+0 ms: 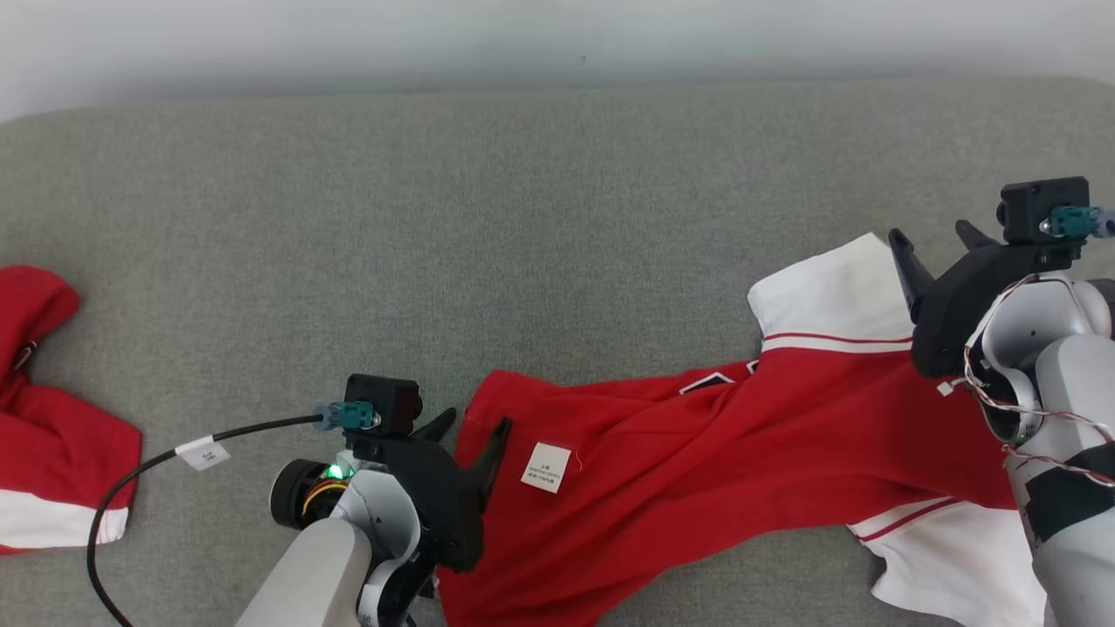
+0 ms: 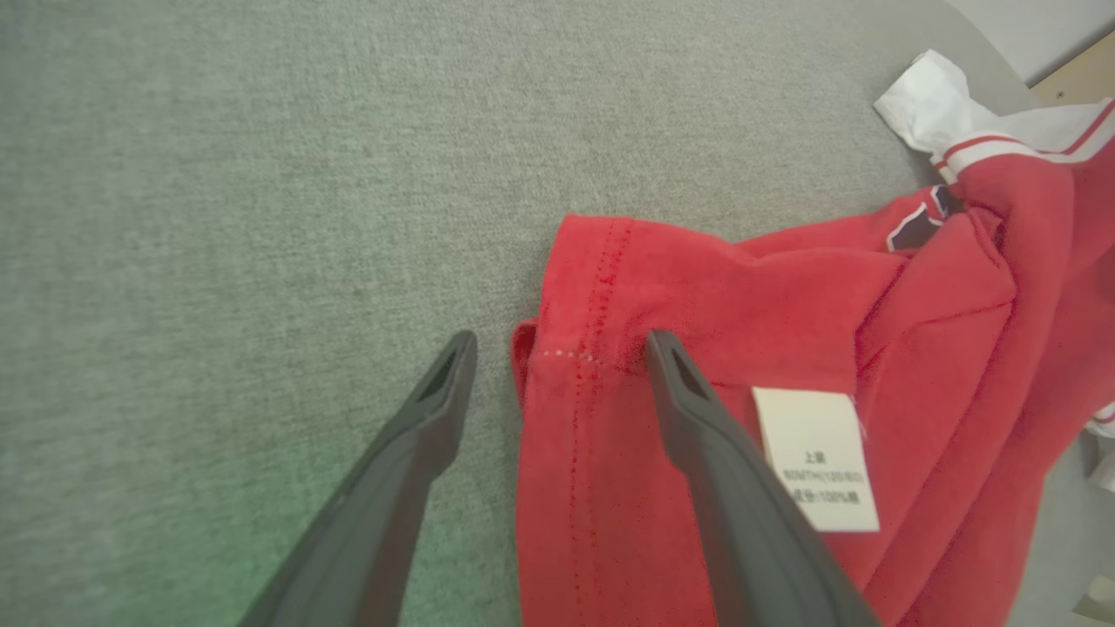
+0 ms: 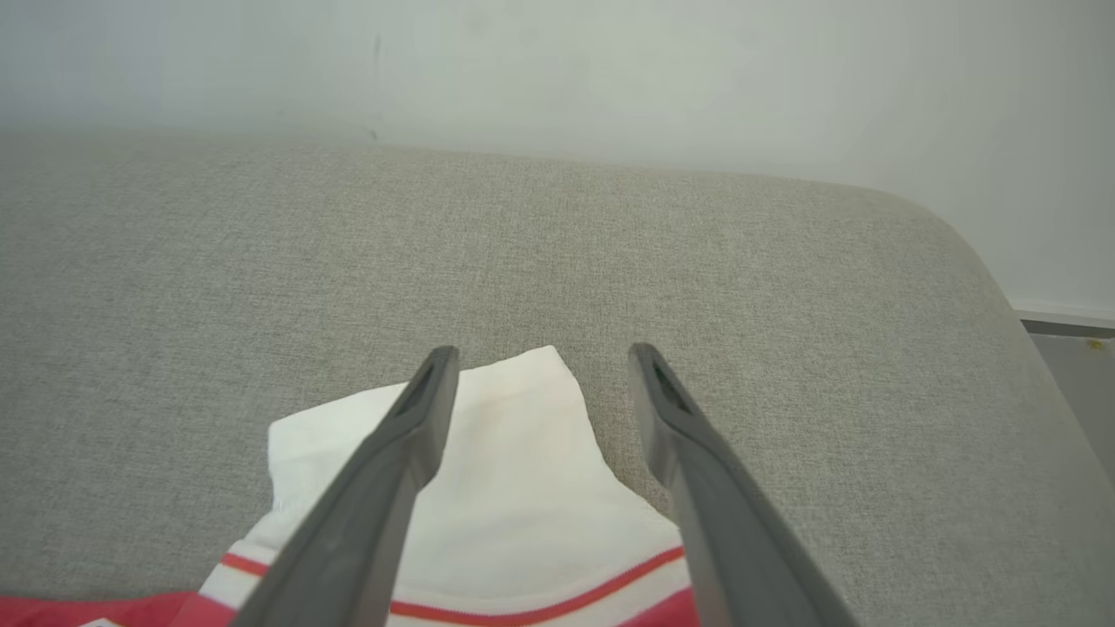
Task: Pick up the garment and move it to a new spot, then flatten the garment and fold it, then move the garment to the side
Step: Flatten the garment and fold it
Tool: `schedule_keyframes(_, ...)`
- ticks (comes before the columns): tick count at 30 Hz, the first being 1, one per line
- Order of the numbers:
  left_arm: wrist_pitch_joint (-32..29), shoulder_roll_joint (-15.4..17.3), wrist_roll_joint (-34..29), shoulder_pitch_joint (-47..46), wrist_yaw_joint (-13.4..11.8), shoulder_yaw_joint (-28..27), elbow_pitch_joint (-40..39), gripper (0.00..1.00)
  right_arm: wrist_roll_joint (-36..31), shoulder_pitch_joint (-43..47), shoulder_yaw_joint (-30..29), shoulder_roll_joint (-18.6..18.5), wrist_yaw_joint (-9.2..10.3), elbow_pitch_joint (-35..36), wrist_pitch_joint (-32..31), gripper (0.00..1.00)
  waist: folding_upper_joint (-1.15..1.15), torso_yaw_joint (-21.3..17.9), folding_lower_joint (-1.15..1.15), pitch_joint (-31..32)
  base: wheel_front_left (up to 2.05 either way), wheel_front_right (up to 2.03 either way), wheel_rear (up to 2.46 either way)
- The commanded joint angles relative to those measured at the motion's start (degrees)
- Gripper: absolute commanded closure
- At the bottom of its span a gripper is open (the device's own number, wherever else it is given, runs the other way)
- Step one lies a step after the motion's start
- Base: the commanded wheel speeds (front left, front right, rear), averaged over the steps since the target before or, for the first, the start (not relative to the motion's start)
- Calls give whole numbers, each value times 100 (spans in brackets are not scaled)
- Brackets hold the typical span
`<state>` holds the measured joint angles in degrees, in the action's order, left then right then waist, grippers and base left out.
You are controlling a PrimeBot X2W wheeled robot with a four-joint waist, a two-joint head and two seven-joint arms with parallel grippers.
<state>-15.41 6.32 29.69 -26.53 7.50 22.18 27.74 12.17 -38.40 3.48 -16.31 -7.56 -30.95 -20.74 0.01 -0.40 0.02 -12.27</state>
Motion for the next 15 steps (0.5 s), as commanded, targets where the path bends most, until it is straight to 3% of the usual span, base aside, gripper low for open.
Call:
schedule_keyframes(1,-43,68,119,-83,-6,69,-26,0,71,-113,45,-65,15,-95,86,0,-1,37,-2,-294,0,0,0)
schedule_keyframes(7,-271,261,425,-61,-8,361,-357,0,201,-320,155,-189,15,-525,392,0,-1,125,-2,-318,0,0,0)
schedule_keyframes(15,-700,278,631,159,-45,481,-1063,0,293,-406,258,-243,15,-785,581,0,-1,183,-2,-275,0,0,0)
